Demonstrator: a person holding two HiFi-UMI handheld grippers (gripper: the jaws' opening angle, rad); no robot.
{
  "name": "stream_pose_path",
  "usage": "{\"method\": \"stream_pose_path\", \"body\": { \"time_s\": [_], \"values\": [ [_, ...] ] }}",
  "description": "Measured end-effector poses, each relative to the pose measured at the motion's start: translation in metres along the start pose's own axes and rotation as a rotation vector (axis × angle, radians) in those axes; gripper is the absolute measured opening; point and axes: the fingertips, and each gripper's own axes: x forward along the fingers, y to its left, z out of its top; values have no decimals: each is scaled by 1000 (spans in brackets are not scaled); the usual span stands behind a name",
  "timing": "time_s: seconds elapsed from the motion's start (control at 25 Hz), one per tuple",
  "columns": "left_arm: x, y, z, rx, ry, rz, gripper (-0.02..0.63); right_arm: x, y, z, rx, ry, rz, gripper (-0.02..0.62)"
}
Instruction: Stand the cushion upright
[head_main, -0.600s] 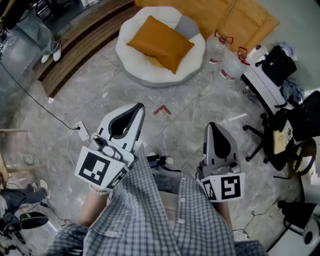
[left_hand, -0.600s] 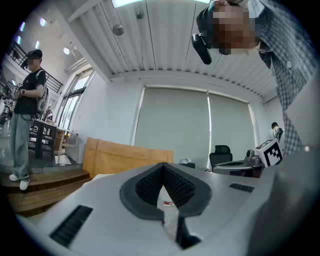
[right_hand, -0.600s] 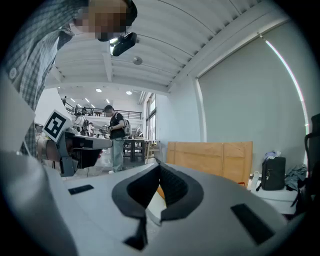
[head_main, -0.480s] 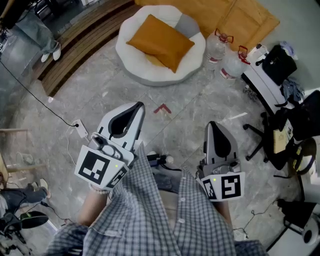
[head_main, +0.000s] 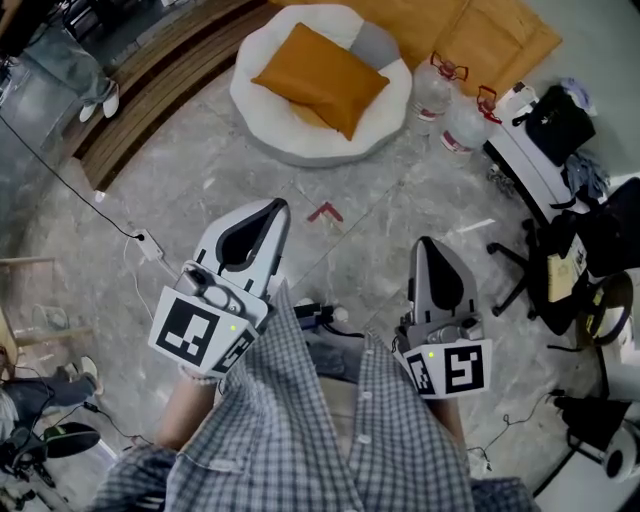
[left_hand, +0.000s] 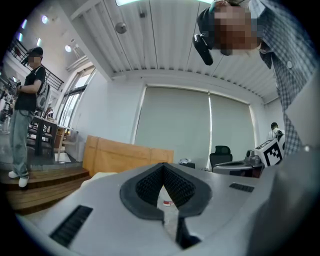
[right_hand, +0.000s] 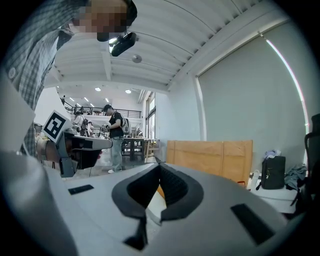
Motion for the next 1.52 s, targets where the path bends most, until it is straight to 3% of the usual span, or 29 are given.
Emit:
{"method": "stream_pose_path", "body": {
  "time_s": [0.16,0.52,0.92,1.2,1.52],
  "values": [
    [-1,7,0,-4,0,-2,5,3,1,8,-6,-38,-16,6],
    [-10,32,-2,-10,0,-13,6,5,8,3,2,-18,-83,6],
    [-16,42,0,-2,-12,-16,6,3,15,6,-30,-41,-96,6],
    [-6,47,2,11,-13,12,6,18,-1,6,-41,-49,-85,6],
    [40,52,9,18,-22,26,6,49,-39,11,-53,-60,-64,6]
  ]
}}
